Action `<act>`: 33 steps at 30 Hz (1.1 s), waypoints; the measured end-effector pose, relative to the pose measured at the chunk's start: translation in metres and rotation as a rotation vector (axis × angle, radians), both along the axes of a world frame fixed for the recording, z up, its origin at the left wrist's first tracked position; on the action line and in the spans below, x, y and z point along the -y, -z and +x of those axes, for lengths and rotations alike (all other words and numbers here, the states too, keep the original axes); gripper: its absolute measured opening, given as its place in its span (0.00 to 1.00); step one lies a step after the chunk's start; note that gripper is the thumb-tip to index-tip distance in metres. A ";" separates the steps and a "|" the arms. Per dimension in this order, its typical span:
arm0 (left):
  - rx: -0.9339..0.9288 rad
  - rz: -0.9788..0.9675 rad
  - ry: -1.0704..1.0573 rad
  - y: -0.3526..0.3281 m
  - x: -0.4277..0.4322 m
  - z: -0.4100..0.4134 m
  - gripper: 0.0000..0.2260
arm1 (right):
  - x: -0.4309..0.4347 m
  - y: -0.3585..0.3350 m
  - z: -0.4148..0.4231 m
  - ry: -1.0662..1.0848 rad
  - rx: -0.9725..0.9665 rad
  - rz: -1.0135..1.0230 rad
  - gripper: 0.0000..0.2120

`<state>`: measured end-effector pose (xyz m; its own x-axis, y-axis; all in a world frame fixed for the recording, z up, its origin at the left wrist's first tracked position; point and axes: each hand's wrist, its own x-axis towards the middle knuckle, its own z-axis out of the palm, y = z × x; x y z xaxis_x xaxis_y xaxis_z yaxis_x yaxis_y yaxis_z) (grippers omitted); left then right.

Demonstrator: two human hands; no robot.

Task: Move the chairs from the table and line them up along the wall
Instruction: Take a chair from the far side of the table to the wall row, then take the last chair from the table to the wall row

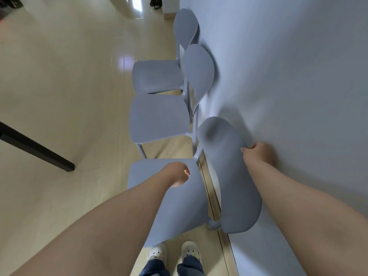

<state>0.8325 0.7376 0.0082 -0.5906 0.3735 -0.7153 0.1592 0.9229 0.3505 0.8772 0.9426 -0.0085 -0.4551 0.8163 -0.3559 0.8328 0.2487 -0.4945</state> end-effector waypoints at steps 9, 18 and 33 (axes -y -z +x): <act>0.000 -0.022 0.033 0.004 -0.018 0.008 0.17 | -0.007 0.007 0.002 0.047 0.006 0.030 0.16; -0.026 0.011 -0.008 -0.001 -0.017 0.010 0.17 | 0.015 -0.015 -0.007 -0.155 0.072 0.038 0.18; -0.109 0.043 -0.455 -0.004 0.120 0.039 0.16 | 0.187 -0.011 -0.018 -0.872 0.200 -0.058 0.16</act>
